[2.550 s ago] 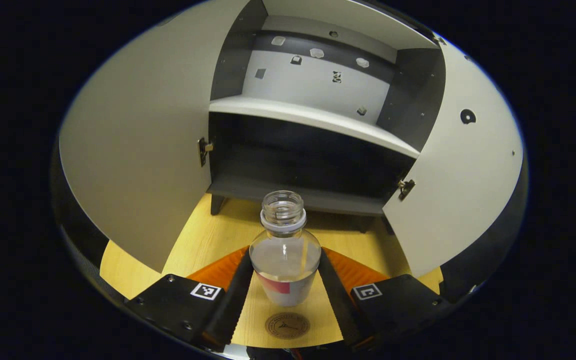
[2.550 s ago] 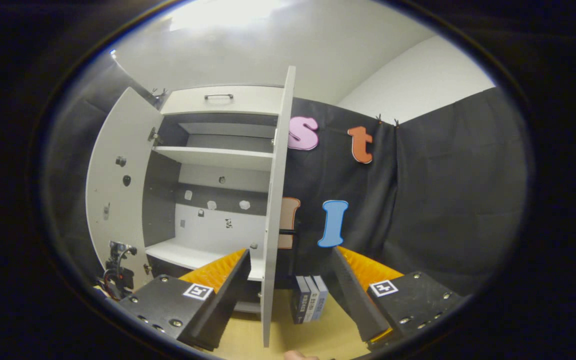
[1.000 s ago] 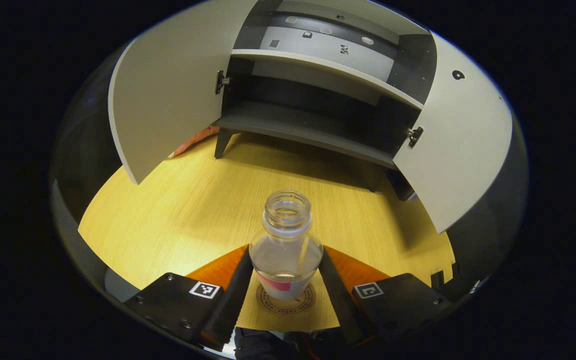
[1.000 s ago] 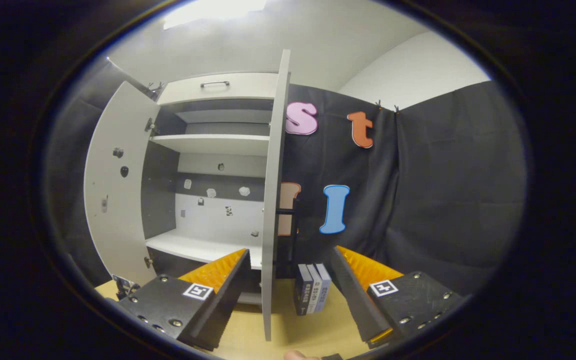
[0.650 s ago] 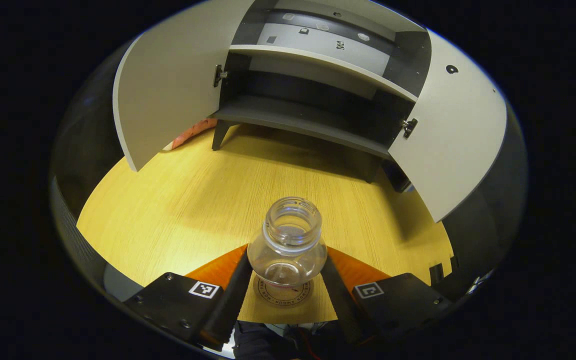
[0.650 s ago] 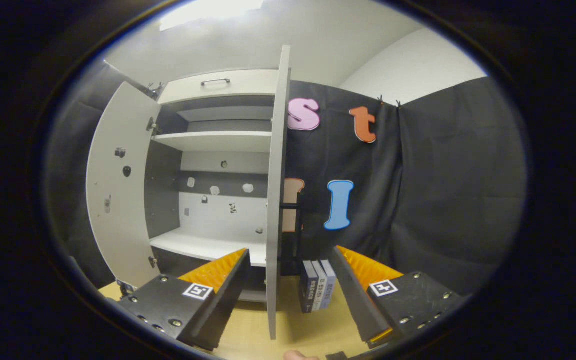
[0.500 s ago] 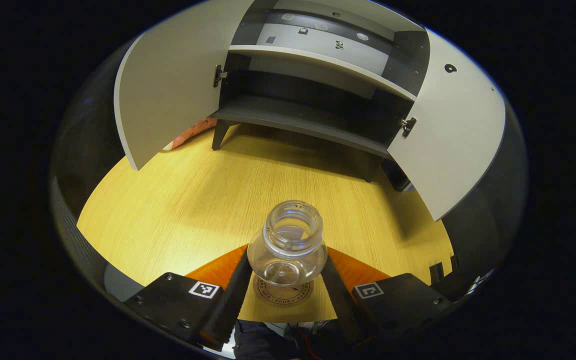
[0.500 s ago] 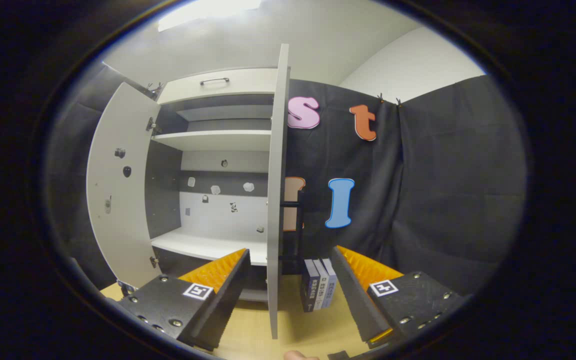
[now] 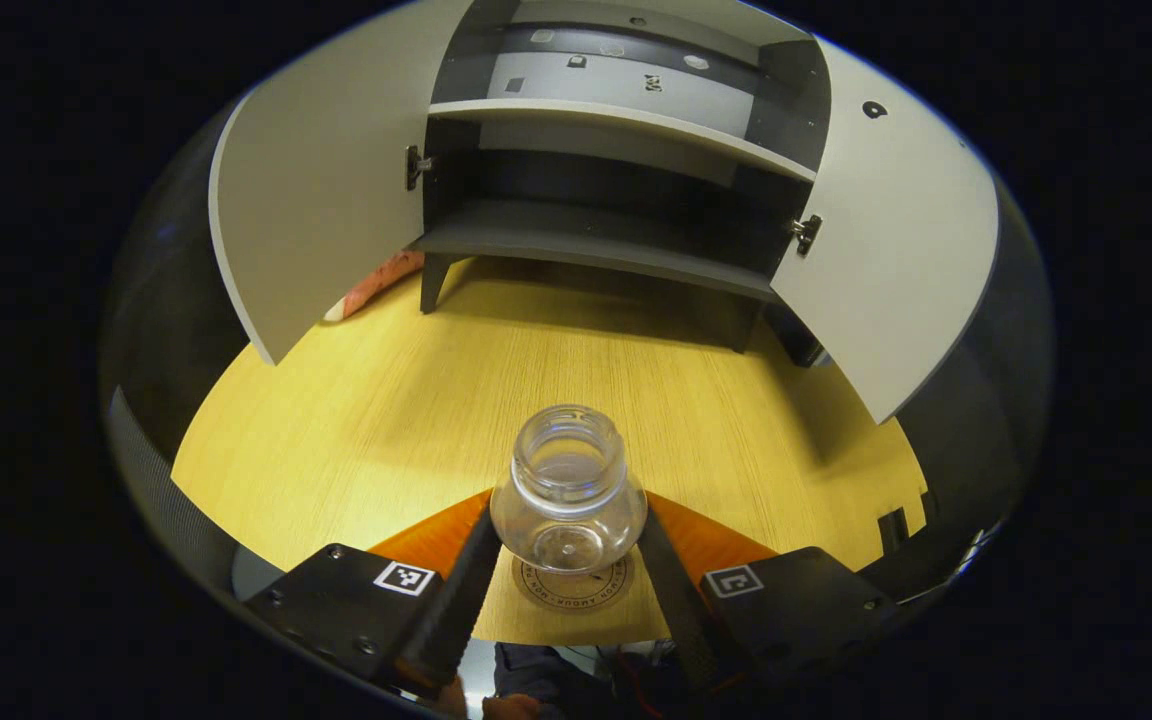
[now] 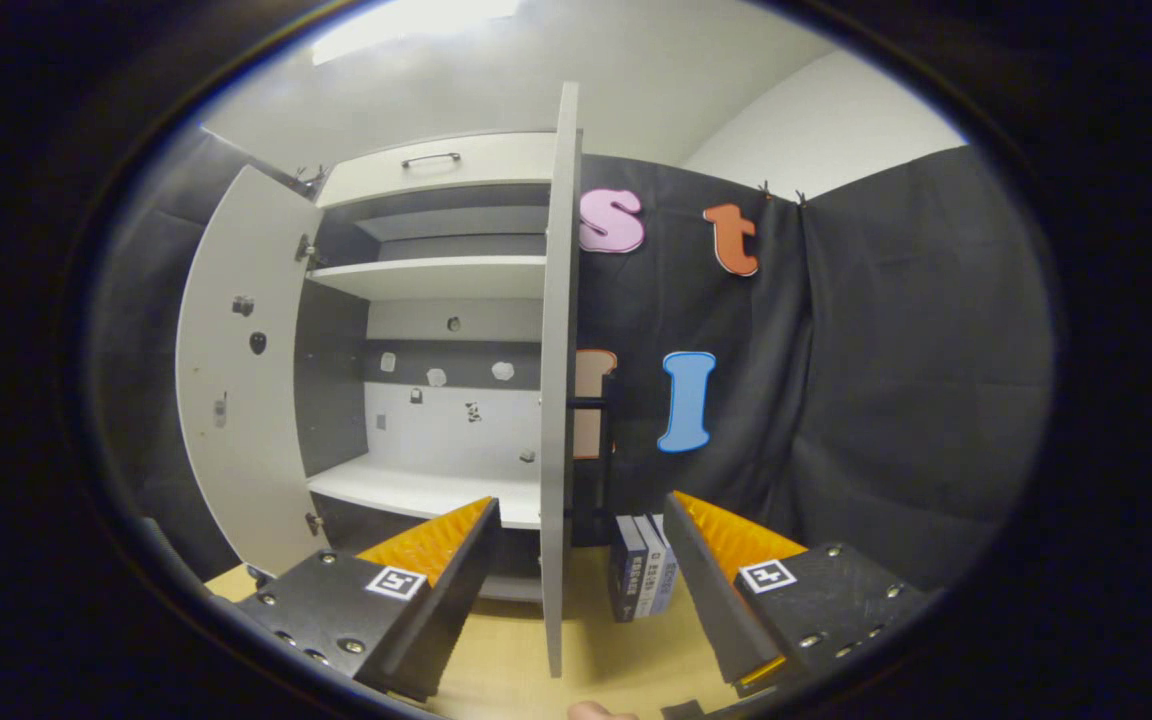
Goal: Grasp the bottle in the cabinet with the left hand and place it on the coaster, then close the right door with the right hand and the left door with the left hand.
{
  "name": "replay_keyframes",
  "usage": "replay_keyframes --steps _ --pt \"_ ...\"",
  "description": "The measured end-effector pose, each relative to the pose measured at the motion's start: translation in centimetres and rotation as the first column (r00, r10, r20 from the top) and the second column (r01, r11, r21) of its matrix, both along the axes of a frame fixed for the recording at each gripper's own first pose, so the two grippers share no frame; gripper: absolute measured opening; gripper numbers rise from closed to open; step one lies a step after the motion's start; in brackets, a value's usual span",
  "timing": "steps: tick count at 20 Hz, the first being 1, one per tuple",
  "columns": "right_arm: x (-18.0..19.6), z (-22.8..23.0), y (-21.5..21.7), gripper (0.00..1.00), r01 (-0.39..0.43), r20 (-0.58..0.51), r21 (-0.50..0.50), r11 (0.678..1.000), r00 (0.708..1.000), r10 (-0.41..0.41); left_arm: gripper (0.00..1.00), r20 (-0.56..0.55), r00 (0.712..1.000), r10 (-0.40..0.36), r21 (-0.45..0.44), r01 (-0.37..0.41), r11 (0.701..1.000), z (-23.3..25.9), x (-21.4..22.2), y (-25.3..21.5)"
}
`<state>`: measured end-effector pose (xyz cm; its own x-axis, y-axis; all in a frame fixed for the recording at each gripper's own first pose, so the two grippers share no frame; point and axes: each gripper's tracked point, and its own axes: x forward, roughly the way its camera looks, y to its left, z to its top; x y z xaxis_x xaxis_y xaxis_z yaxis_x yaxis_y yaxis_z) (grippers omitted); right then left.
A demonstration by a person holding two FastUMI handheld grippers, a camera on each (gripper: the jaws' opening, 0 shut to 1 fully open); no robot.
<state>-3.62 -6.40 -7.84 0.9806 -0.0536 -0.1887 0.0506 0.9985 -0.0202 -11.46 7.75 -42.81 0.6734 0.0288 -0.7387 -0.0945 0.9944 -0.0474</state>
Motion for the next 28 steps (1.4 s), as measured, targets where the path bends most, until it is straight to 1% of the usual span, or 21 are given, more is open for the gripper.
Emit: replay_keyframes --steps 5,8,9,10,12,13,15,16,18,19,20,22,24,26,28 --pt "0.1 -0.1 -0.1 0.98 -0.007 -0.001 -0.003 1.0 1.0 0.007 0.83 0.022 0.999 -0.029 0.058 0.027 0.998 1.1 0.4 -0.3" --pt "0.1 -0.1 0.0 0.98 -0.008 -0.002 0.0 1.0 1.0 0.008 0.83 0.044 0.998 -0.039 0.061 0.036 0.997 2.2 0.6 -0.7" --pt "0.0 -0.2 0.0 0.94 -0.009 -0.003 0.001 1.0 1.0 0.009 0.83 0.052 0.998 -0.04 0.068 0.037 0.997 2.5 0.7 -0.7" --pt "0.0 -0.2 0.0 0.98 -0.01 -0.004 0.002 1.0 1.0 0.01 0.83 0.056 0.998 -0.041 0.073 0.037 0.997 2.9 0.7 -0.7" --pt "0.0 -0.3 0.1 0.98 -0.013 -0.005 0.006 1.0 1.0 0.013 0.83 0.062 0.997 -0.043 0.079 0.038 0.996 3.4 0.7 -0.8" --pt "-0.1 -0.3 0.1 0.94 -0.013 -0.005 0.009 1.0 1.0 0.013 0.83 0.066 0.997 -0.046 0.087 0.04 0.995 3.7 0.7 -0.7" --pt "-0.1 -0.2 0.1 0.94 -0.011 0.0 0.01 1.0 1.0 0.011 0.83 0.072 0.996 -0.053 0.112 0.044 0.993 4.5 0.7 -0.5" --pt "-0.1 -0.1 0.0 0.98 -0.008 0.004 0.011 1.0 1.0 0.008 0.83 0.084 0.995 -0.061 0.125 0.05 0.991 5.2 0.8 -0.5" --pt "-0.2 0.0 -0.1 0.98 -0.003 0.009 0.013 1.0 1.0 0.003 0.83 0.118 0.989 -0.086 0.14 0.069 0.988 6.9 1.2 -1.0" --pt "-0.2 0.0 -0.2 0.94 0.0 0.011 0.014 1.0 1.0 0.0 0.83 0.138 0.985 -0.102 0.145 0.082 0.986 7.9 1.6 -1.3" --pt "-0.2 0.0 -0.3 0.98 0.002 0.01 0.013 1.0 1.0 -0.002 0.83 0.158 0.981 -0.114 0.153 0.09 0.984 8.9 1.9 -1.6" --pt "-0.1 0.1 -0.5 0.98 0.006 0.01 0.007 1.0 1.0 -0.006 0.83 0.197 0.973 -0.123 0.155 0.093 0.984 11.2 2.6 -2.1" --pt "-0.1 0.3 -0.9 0.98 0.014 0.018 0.002 1.0 1.0 -0.014 0.83 0.253 0.961 -0.114 0.154 0.076 0.985 14.2 3.6 -2.5" --pt "0.0 0.8 -1.4 0.98 0.027 0.034 0.0 1.0 0.999 -0.027 0.82 0.333 0.937 -0.109 0.164 0.057 0.985 18.3 5.0 -2.8" --pt "0.2 1.4 -2.1 0.98 0.044 0.053 -0.008 0.999 0.998 -0.043 0.82 0.432 0.895 -0.117 0.187 0.037 0.982 23.3 6.7 -2.9"
